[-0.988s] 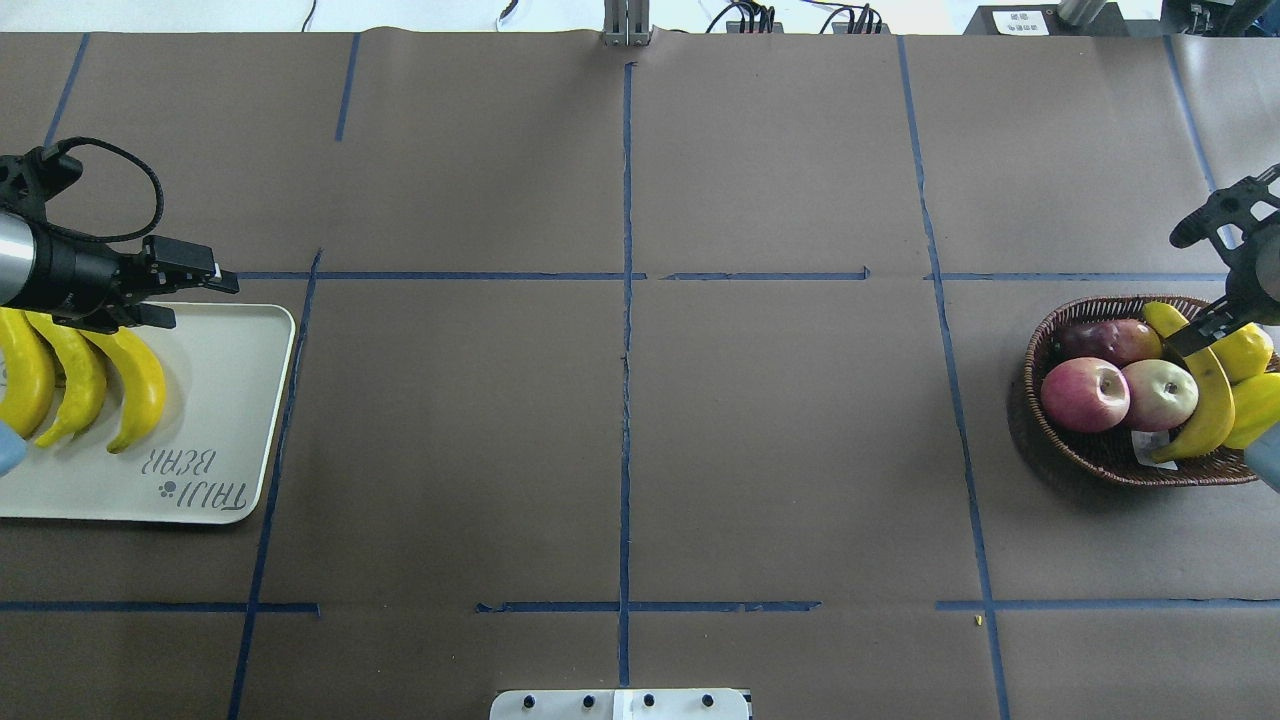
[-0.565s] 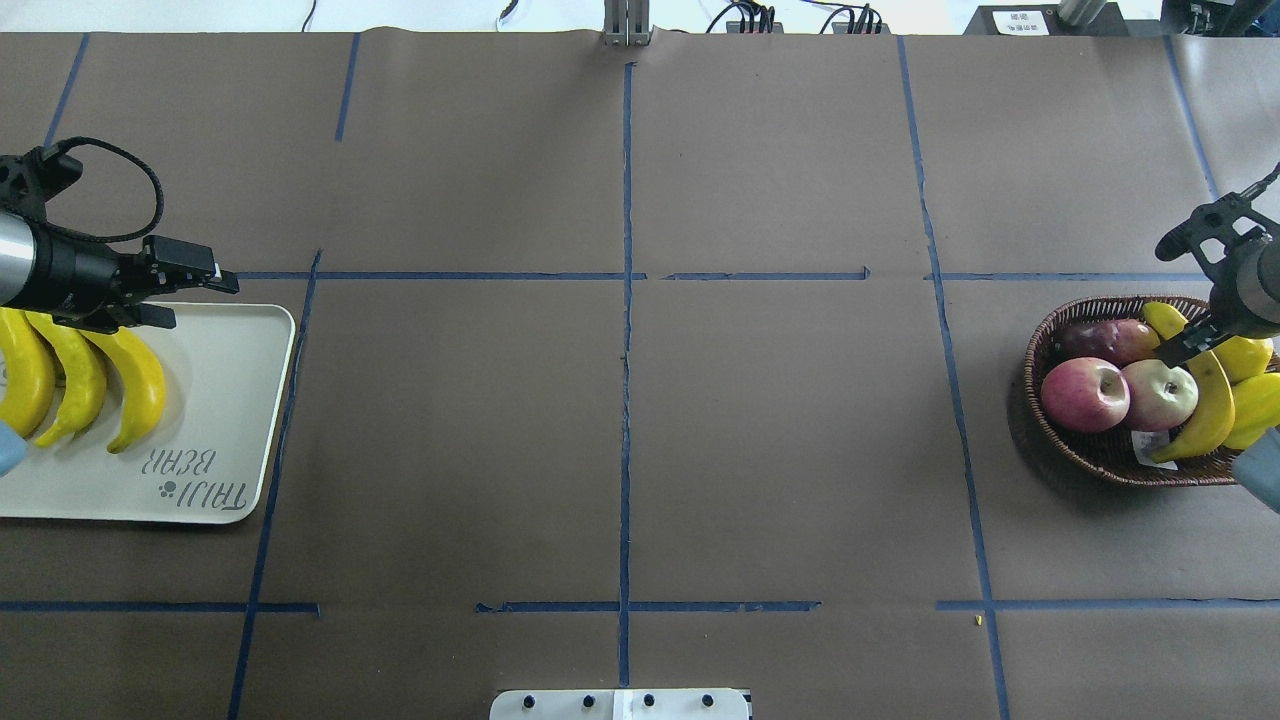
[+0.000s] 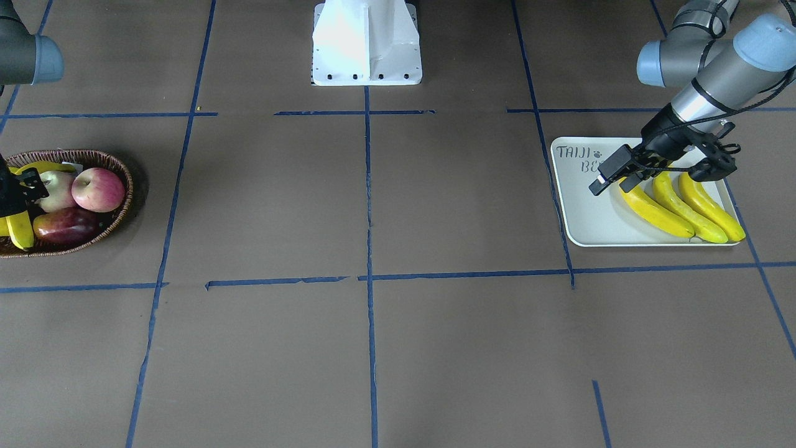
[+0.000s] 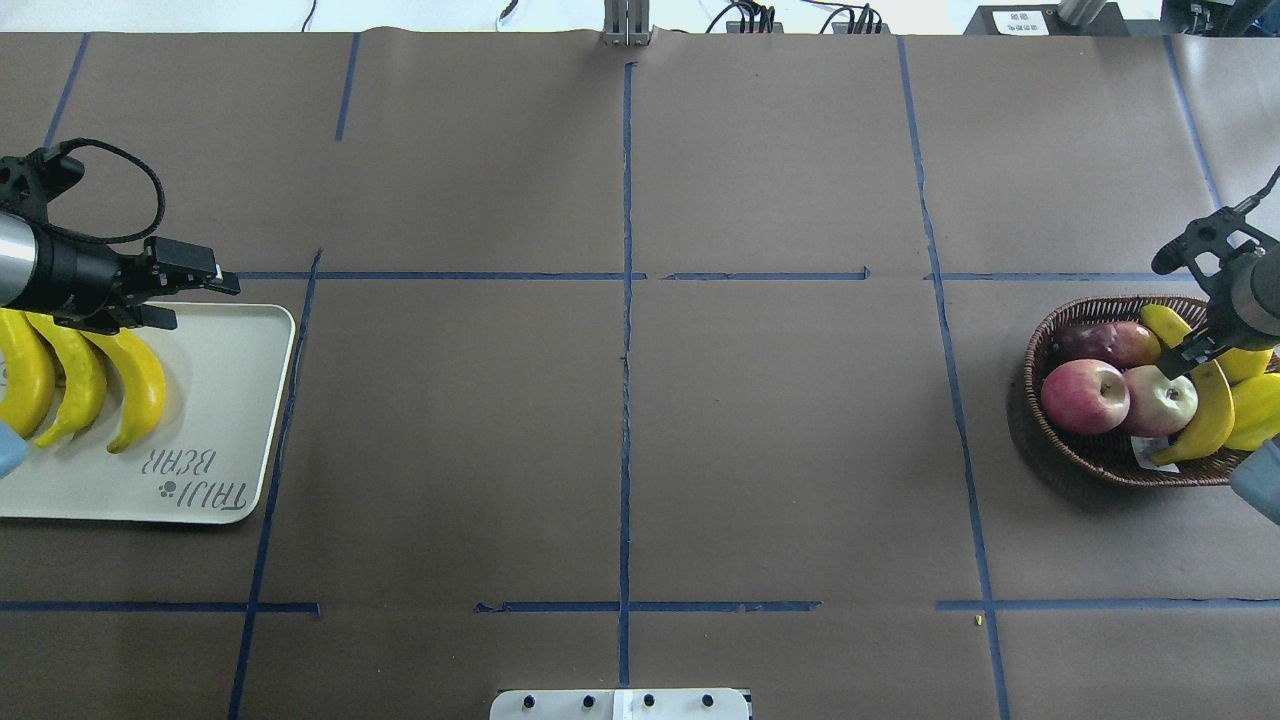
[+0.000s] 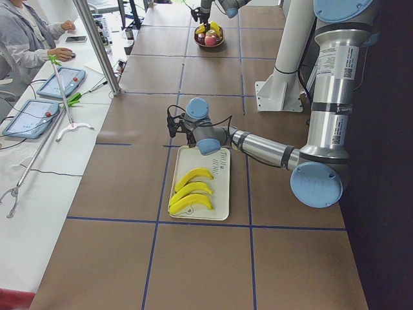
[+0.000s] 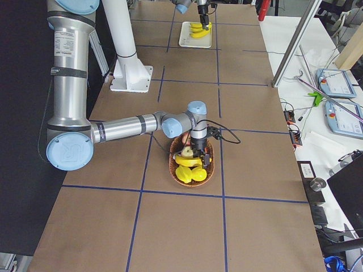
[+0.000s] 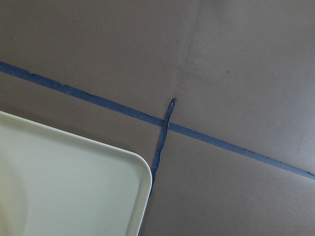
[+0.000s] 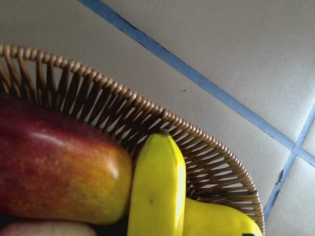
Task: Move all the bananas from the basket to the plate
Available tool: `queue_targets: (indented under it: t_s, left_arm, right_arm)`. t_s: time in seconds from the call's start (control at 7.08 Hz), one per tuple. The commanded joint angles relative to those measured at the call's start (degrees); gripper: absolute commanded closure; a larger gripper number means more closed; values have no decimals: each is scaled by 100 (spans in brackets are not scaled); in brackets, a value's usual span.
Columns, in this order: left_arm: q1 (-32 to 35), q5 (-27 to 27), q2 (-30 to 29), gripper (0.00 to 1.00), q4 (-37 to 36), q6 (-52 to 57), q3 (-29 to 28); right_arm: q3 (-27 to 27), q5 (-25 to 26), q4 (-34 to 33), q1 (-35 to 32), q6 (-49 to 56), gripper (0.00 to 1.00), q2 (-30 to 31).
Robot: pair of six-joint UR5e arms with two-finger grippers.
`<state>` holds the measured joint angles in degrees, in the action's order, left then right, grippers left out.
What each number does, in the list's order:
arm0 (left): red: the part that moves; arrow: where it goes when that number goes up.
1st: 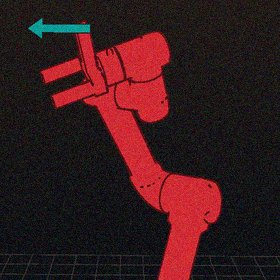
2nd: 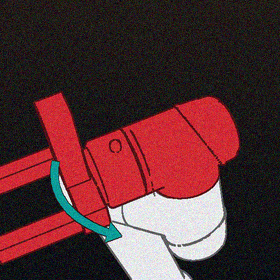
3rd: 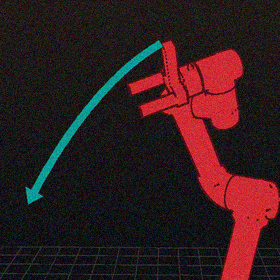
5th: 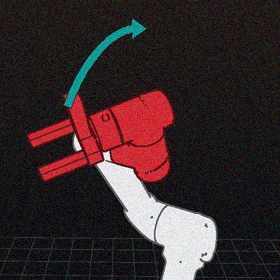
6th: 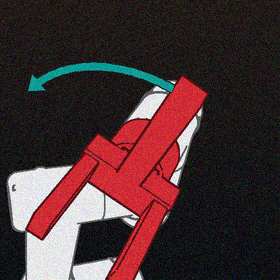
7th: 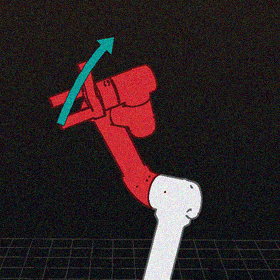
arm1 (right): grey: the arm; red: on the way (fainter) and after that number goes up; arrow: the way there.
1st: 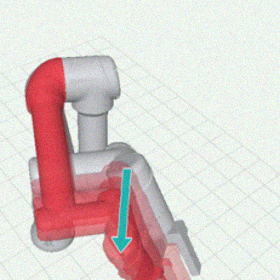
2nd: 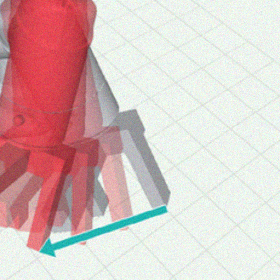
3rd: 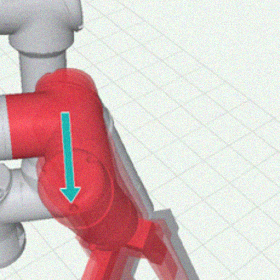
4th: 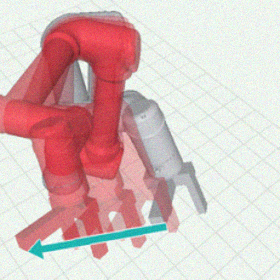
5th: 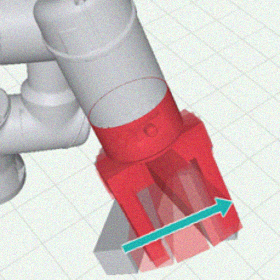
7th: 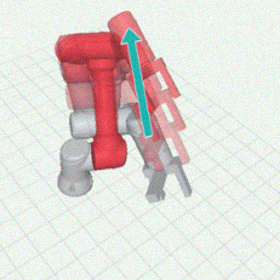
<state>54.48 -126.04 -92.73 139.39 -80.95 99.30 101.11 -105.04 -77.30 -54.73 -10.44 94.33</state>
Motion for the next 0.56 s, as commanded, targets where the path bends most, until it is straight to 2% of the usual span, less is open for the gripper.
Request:
queue_targets:
  t_s: [0.0, 0.14, 0.28, 0.42]
  left_arm:
    - [-34, 0, 0, 0, 0, 0, -7]
    - [-34, 0, 0, 0, 0, 0, -16]
    - [-34, 0, 0, 0, 0, 0, -16]
    - [-43, 0, 0, 0, 0, 0, -16]
  right_arm:
    - [6, 19, -4, 59, 15, 43, 68]
    - [14, 19, -4, 59, 68, 67, 85]
    - [40, 10, -4, 59, 77, 84, 85]
    - [58, 2, -4, 59, 77, 91, 85]
